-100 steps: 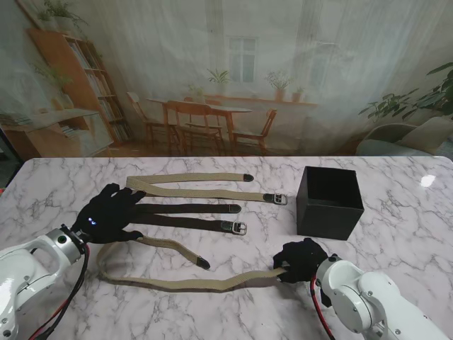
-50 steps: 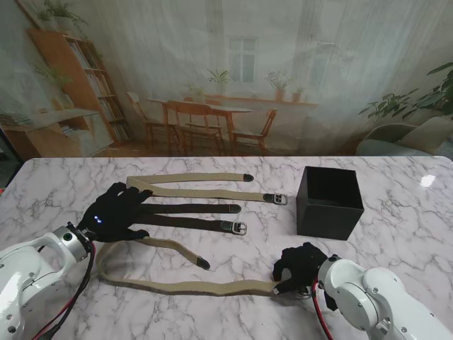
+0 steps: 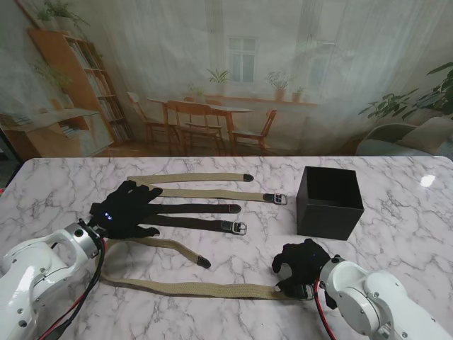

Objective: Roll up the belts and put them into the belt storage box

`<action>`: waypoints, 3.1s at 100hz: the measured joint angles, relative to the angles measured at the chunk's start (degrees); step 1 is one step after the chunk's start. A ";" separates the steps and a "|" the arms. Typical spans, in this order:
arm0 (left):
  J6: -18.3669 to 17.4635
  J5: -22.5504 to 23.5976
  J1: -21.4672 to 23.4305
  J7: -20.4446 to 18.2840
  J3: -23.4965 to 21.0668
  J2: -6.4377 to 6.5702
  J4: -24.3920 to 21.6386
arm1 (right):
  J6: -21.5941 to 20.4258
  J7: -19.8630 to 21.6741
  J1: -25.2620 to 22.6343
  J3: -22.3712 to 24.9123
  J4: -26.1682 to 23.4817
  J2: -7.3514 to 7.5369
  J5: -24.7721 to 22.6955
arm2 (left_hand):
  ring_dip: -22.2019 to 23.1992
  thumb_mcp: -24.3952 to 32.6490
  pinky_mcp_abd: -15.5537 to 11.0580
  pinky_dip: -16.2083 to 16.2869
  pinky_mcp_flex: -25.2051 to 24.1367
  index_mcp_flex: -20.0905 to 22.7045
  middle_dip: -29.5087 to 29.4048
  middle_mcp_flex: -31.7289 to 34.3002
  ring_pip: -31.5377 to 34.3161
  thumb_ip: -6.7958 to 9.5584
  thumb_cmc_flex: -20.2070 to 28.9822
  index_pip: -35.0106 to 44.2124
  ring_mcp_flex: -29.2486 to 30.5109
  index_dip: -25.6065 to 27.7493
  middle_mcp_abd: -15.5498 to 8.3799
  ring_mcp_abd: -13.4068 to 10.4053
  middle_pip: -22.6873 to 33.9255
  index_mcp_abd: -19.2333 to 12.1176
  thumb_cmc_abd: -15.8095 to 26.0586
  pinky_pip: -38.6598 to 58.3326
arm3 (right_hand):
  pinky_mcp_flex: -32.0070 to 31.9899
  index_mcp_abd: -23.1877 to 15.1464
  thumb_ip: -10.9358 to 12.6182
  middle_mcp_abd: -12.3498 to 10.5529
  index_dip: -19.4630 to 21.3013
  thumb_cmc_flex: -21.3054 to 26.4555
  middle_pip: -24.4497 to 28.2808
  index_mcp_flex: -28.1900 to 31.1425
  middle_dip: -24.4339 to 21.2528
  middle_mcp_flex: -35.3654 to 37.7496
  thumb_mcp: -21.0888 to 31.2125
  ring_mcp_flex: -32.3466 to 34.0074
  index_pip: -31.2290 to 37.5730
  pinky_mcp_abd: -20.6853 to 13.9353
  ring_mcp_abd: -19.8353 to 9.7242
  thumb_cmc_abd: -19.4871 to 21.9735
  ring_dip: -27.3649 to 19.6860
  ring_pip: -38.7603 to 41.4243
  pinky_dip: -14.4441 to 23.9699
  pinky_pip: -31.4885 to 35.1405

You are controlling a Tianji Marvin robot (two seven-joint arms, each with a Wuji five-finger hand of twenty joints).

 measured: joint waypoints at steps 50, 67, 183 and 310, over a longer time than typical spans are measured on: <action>1.84 0.02 1.30 0.57 0.34 -0.05 0.14 | -1.23 -2.28 -3.42 -0.64 -1.97 0.22 -7.94 | 0.00 0.00 0.05 0.02 0.00 0.00 0.32 0.65 -0.02 0.00 0.00 0.01 0.04 0.05 0.01 0.02 -0.02 0.00 0.15 -0.69 | 0.48 4.00 1.16 0.00 15.60 0.17 -0.35 -11.20 -0.88 -2.99 -6.18 -0.01 14.72 0.00 0.00 -5.61 -2.36 -2.94 -1.37 -1.31; 2.07 -0.13 1.59 0.23 0.36 -0.12 0.14 | 1.75 -3.22 -2.63 -2.72 -0.92 0.18 -9.61 | 0.00 0.01 0.05 0.03 0.00 0.00 0.32 0.65 -0.02 0.00 0.00 0.01 0.05 0.05 0.01 0.02 -0.02 0.00 0.68 -0.70 | 0.90 4.00 2.37 0.00 18.92 3.13 0.35 -13.75 -0.86 -3.80 -6.17 -0.96 21.83 0.01 0.45 -6.83 -1.80 -2.40 -1.59 -1.31; 2.18 -0.52 1.84 0.23 0.54 -0.18 0.43 | -0.87 -12.26 -4.99 -0.80 -0.40 -0.51 -10.83 | 0.00 -0.08 0.08 0.72 -0.01 0.00 0.32 0.65 -0.15 0.00 0.00 0.01 0.05 0.05 0.01 0.04 -0.03 0.00 1.34 -0.77 | 1.30 -0.27 -0.08 -0.11 -0.71 0.63 0.24 -1.24 -3.84 -0.10 2.72 1.49 3.20 0.08 -0.63 7.79 -2.17 -3.13 -3.27 -1.24; 2.99 -0.72 2.76 -1.30 0.52 -0.21 0.39 | 7.06 -20.35 -7.29 -1.79 1.62 -0.42 -18.90 | 0.00 -0.08 0.15 0.74 -0.04 0.00 0.32 0.65 -0.35 0.00 0.00 0.01 0.05 0.06 0.01 0.04 -0.03 0.00 1.42 -1.42 | 0.83 -8.31 -6.10 -2.07 -24.67 13.51 -8.94 -2.17 -14.92 -0.64 5.44 2.35 14.62 1.94 -1.46 9.39 -6.01 -8.40 -6.44 -4.78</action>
